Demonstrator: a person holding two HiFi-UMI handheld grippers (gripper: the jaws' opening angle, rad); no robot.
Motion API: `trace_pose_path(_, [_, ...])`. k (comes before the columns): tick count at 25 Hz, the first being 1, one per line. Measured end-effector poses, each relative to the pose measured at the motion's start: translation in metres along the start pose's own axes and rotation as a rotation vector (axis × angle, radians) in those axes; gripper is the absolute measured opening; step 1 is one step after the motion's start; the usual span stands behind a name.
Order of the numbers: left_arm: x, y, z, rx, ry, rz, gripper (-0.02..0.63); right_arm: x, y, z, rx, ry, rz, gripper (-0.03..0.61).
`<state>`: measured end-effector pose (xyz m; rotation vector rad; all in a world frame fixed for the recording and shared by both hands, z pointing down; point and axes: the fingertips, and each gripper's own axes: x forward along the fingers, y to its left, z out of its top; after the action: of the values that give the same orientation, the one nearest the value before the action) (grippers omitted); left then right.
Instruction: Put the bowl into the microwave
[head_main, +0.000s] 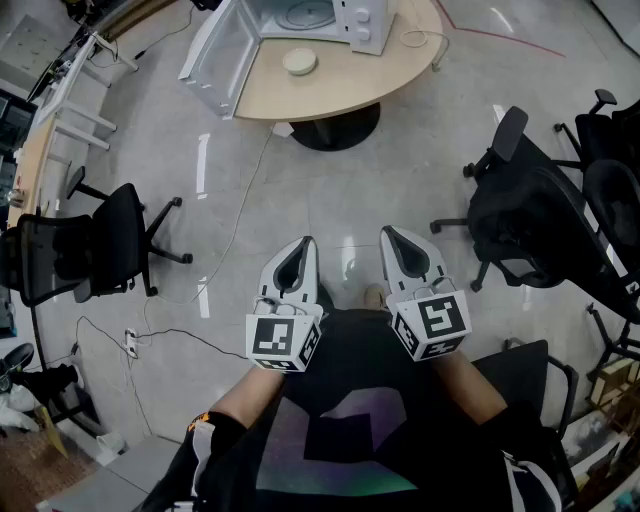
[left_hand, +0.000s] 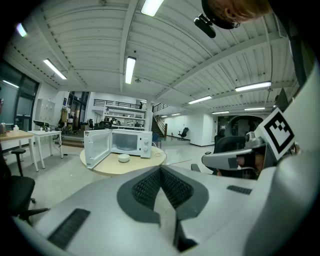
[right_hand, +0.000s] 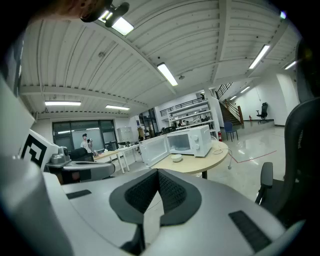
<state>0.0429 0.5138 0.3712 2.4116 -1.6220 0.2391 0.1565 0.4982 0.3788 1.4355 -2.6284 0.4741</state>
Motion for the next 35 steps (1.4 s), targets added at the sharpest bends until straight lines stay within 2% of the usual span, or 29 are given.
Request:
trace_pose_path(8, [0.002, -0.009, -0.004, -0.004, 0.009, -0.002, 0.043, -0.005, -0.005, -0.003, 0.002, 0.010, 0.003, 0.015])
trace_pose_path(15, [0.009, 0.007, 0.001, -0.003, 0.006, -0.017, 0.044, 0.010, -0.001, 0.001, 0.001, 0.014, -0.015, 0.015])
trace_pose_path(30, [0.058, 0.077, 0.035, -0.044, -0.001, -0.102, 0.044, 0.082, 0.012, 0.038, -0.014, 0.056, -0.103, 0.015])
trace_pose_path(35, [0.067, 0.098, 0.039, -0.048, 0.004, -0.137, 0.044, 0.102, 0.014, 0.043, 0.027, 0.051, -0.149, 0.015])
